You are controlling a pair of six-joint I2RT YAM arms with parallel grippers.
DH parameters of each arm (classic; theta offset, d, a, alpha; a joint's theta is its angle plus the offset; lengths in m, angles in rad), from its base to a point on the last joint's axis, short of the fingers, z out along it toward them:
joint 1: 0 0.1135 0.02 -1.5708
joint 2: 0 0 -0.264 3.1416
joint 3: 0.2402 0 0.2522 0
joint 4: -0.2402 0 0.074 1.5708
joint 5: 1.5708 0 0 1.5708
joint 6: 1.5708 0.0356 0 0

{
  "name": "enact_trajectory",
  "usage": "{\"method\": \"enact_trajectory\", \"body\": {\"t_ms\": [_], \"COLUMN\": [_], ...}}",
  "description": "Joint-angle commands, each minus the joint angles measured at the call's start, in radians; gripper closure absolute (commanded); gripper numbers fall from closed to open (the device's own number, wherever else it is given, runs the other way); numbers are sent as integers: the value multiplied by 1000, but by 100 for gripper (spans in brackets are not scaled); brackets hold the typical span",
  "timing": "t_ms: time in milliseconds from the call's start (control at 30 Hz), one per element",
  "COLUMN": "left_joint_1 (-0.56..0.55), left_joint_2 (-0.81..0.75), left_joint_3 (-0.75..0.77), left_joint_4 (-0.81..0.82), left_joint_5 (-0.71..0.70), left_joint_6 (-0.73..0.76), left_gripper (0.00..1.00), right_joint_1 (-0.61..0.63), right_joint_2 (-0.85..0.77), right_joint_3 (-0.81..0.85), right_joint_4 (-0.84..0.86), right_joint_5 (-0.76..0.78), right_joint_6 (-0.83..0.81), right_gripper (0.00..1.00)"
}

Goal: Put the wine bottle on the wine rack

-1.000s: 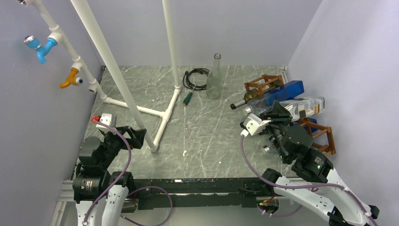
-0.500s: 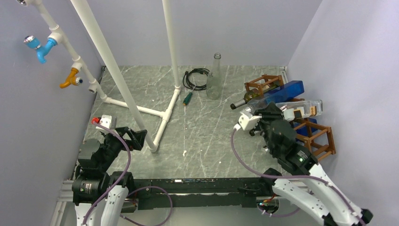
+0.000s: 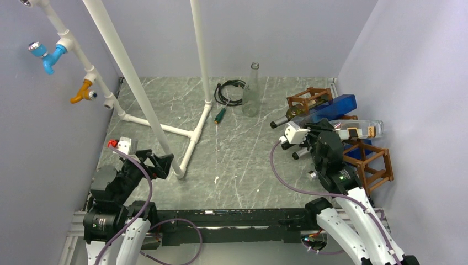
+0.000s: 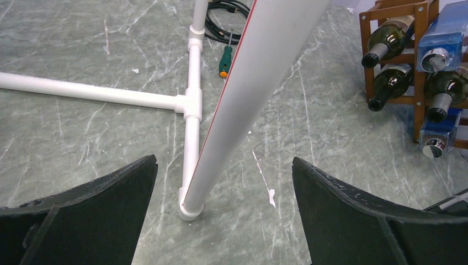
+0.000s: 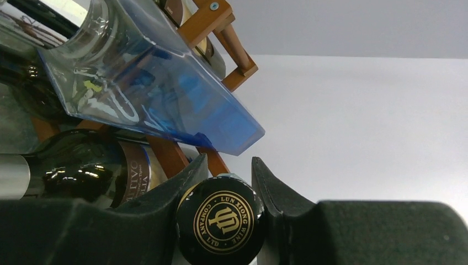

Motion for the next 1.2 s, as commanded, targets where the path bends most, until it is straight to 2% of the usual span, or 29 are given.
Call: {"method": "enact_trajectory", "body": {"t_ms": [0, 367, 467, 633, 767, 967, 1067, 1100, 1167], "left_joint_1": [-14, -19, -18, -18, -16, -12, -5, -3, 2], "left_joint_2": [-17, -18, -16, -7, 1, 9, 11, 13, 17], "left_joint_3": [13, 16, 16, 17, 17, 17, 17, 18, 19], "left_joint_4": [31, 26, 26, 26, 26, 23, 23, 23, 23], "left_joint_5": [-14, -20, -22, -24, -26, -33, -35, -34, -34], "left_joint_6": [-5, -4, -4, -5, -5, -7, -8, -8, -7], "left_gripper": [2, 2, 2, 2, 2, 2, 2, 2, 2], "right_joint_1": [-17, -24, -21, -15, -9, -5, -4, -3, -1], "right_joint_2": [-36, -122, -150, -206, -243, -289, -309, -314, -319], "right_joint_3": [-27, -107, -123, -138, -154, -171, -158, -146, -103], "right_joint_4": [66, -35, -81, -138, -168, -194, -231, -251, -308], "right_joint_5": [-51, -73, -86, -98, -100, -96, -110, -122, -156], "right_joint_6": [-76, -51, -47, -28, -23, -8, 5, 12, 36], "right_gripper": [100, 100, 93, 75, 48, 24, 5, 1, 1]}}
